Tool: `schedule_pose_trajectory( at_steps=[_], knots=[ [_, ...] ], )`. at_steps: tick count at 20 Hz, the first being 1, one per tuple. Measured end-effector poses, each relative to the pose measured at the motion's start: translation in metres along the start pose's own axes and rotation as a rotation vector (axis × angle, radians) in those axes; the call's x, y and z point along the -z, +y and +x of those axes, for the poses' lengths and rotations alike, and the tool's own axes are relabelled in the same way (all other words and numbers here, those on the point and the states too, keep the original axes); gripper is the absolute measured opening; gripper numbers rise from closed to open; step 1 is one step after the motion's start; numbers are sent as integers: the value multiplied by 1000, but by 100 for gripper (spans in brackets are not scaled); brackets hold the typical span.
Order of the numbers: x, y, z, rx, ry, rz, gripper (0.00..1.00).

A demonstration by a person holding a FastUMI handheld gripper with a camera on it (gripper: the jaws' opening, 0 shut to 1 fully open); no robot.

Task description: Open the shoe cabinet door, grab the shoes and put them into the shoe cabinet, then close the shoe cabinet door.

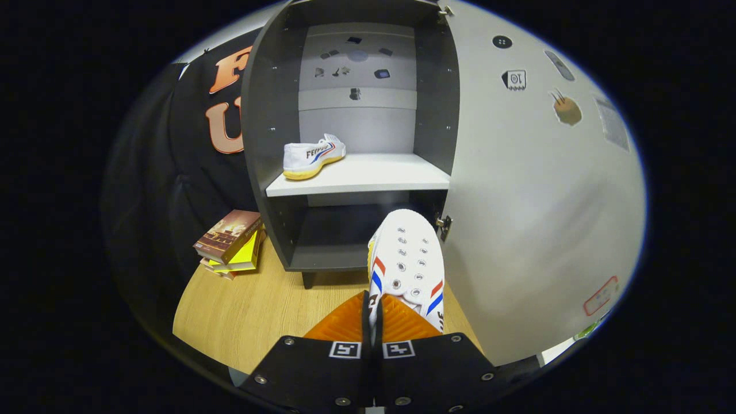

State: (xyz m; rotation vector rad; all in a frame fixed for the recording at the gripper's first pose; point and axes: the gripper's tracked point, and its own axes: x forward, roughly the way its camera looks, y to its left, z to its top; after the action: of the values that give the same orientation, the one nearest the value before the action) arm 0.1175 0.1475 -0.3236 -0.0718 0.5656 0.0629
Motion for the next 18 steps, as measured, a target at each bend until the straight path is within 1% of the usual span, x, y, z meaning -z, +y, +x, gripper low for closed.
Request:
schedule_pose_trajectory(
  at_steps=[4, 9, 14, 18],
  knots=[
    [-44, 5, -32, -24, -55, 16, 0],
    [-95, 11, -37, -30, -115, -31, 0],
    [-144, 18, -11, -52, -142, -61, 0],
    [-178, 23, 32, -73, -140, -75, 0]
  ],
)
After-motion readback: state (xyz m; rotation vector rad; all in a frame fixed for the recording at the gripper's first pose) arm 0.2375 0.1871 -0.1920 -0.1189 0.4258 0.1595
